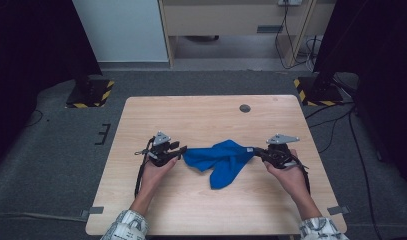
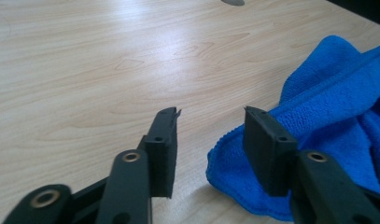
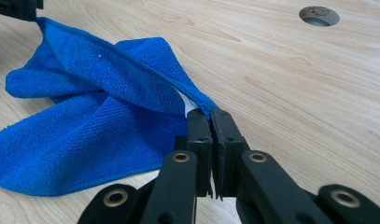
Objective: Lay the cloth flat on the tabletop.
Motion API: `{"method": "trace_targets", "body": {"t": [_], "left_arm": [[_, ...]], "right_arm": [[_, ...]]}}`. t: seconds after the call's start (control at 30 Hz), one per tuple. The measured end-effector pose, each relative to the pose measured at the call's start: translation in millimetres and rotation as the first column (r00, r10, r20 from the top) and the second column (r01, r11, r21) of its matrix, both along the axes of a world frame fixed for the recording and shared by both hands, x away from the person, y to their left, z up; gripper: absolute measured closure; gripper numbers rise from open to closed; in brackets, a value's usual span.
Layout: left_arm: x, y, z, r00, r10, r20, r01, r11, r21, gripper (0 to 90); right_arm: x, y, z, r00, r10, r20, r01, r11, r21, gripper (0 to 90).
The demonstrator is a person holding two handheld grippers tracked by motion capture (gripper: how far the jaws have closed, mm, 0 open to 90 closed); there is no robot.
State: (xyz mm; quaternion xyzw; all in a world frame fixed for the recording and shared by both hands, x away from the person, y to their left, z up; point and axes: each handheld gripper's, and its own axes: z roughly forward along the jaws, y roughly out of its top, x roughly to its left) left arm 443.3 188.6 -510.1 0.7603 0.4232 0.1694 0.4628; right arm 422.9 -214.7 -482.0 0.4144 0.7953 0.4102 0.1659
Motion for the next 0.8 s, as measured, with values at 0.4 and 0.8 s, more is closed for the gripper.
{"method": "trace_targets", "body": {"t": [0.4,0.8], "left_arm": [[1.6,-3.2,-15.8,0.9972,-0.033,-0.067,0.036,0.9985,0.041,50.3],[0.8,-9.3,-19.7,0.9926,-0.076,-0.095,0.081,0.9954,0.052,80.5]], "right_arm": [[-1.5,0.4,1.6,1.0000,0.001,0.005,-0.001,1.0000,0.005,87.4],[-1.4,-0.8,2.3,0.9999,-0.001,0.012,0.001,1.0000,0.004,87.3]]}}
